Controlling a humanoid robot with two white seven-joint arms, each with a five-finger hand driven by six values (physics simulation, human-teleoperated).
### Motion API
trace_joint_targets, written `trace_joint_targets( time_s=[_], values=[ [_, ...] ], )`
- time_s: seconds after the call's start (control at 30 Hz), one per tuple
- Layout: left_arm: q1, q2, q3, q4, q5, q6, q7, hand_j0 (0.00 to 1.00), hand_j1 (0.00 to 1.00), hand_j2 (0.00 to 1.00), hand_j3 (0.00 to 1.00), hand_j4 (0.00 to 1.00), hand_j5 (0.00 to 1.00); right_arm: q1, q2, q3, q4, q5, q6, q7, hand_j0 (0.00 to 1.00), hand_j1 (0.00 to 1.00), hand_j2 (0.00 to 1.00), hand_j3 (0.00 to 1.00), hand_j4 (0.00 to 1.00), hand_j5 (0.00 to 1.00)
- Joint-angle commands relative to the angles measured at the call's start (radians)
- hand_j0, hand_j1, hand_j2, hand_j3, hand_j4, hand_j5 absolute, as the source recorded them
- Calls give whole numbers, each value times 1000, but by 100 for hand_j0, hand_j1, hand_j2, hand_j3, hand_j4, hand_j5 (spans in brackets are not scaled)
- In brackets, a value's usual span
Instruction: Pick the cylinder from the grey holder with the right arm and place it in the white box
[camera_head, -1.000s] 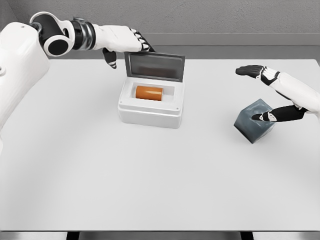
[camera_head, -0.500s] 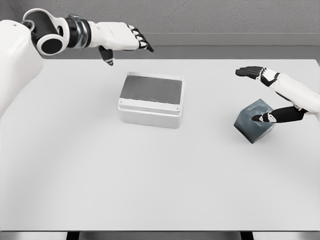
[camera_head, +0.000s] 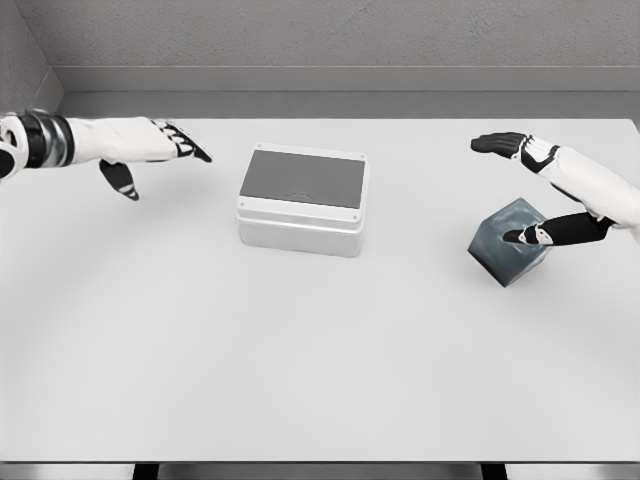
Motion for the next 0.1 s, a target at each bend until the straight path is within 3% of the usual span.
trace_joint_targets(
  time_s=[0.0,0.07],
  values=[
    [0,12,7,-18,5,3,1,100,100,100,100,100,100,2,-1,0,0,-8,3,0,100,100,100,100,100,100],
    [0,13,9,-18,5,3,1,100,100,100,100,100,100,0,-1,0,-2,-8,3,0,100,100,100,100,100,100]
  ],
)
